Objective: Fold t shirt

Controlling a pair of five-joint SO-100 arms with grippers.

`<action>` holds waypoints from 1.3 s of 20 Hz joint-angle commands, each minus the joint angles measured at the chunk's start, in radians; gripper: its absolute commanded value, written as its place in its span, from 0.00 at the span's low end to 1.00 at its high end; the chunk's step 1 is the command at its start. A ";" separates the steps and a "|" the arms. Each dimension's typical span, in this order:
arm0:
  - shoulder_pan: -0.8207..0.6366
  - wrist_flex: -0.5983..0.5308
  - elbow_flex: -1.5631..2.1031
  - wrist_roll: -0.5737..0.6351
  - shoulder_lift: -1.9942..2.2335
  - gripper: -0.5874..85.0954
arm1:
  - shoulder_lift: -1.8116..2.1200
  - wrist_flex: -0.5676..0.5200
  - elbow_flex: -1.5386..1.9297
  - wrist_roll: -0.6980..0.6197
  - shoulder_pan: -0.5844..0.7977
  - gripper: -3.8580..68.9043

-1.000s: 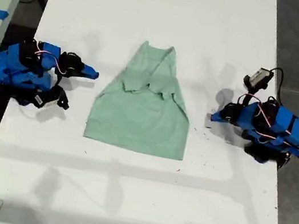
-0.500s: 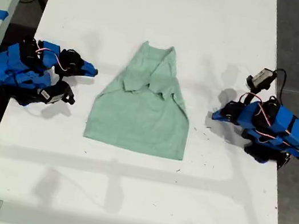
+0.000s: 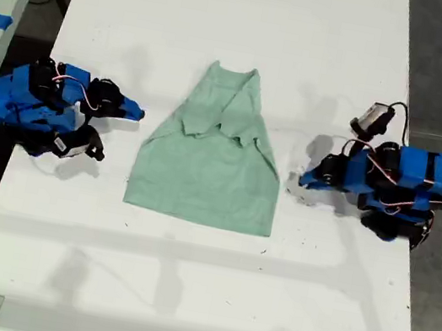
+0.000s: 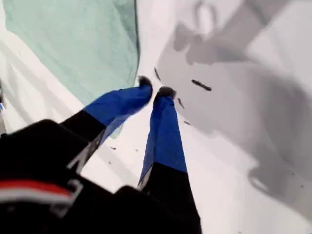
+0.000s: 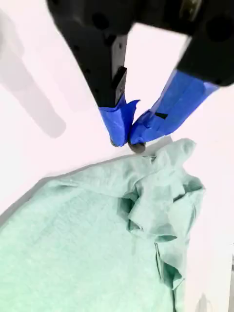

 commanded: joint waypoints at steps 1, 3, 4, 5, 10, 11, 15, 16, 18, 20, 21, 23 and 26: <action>-0.003 -0.002 -0.017 0.017 0.005 0.00 | -0.290 -0.143 -0.178 0.049 -0.089 0.48; -0.008 -0.002 -0.017 0.020 0.005 0.00 | -0.425 -0.253 -0.201 0.046 -0.107 0.46; -0.003 -0.002 -0.017 0.020 0.005 0.00 | -0.479 -0.311 -0.198 0.044 -0.107 0.43; -0.002 -0.002 -0.017 0.020 0.005 0.00 | -0.531 -0.354 -0.201 0.037 -0.107 0.41; -0.002 -0.002 -0.017 0.020 0.005 0.00 | -0.870 -0.543 -0.261 -0.018 -0.077 0.33; -0.002 -0.002 -0.017 0.021 0.005 0.00 | -0.936 -0.552 -0.282 -0.011 -0.077 0.09; -0.002 -0.002 -0.017 0.021 0.005 0.00 | -0.891 -0.345 -0.371 0.032 -0.091 0.06; -0.002 -0.002 -0.017 0.021 0.005 0.00 | -0.861 -0.270 -0.410 0.020 -0.081 0.06; -0.002 -0.002 -0.017 0.021 0.005 0.00 | -0.815 -0.152 -0.491 -0.026 -0.052 0.06; -0.003 -0.002 -0.017 0.021 0.005 0.00 | -0.779 -0.087 -0.578 -0.084 -0.031 0.06; -0.005 -0.002 -0.017 0.021 0.005 0.00 | -0.776 -0.066 -0.640 -0.120 -0.025 0.06; -0.005 -0.002 -0.017 0.021 0.005 0.00 | -0.792 -0.074 -0.764 -0.189 -0.023 0.06; -0.005 -0.002 -0.017 0.021 0.005 0.00 | -0.919 -0.083 -0.996 -0.262 -0.040 0.06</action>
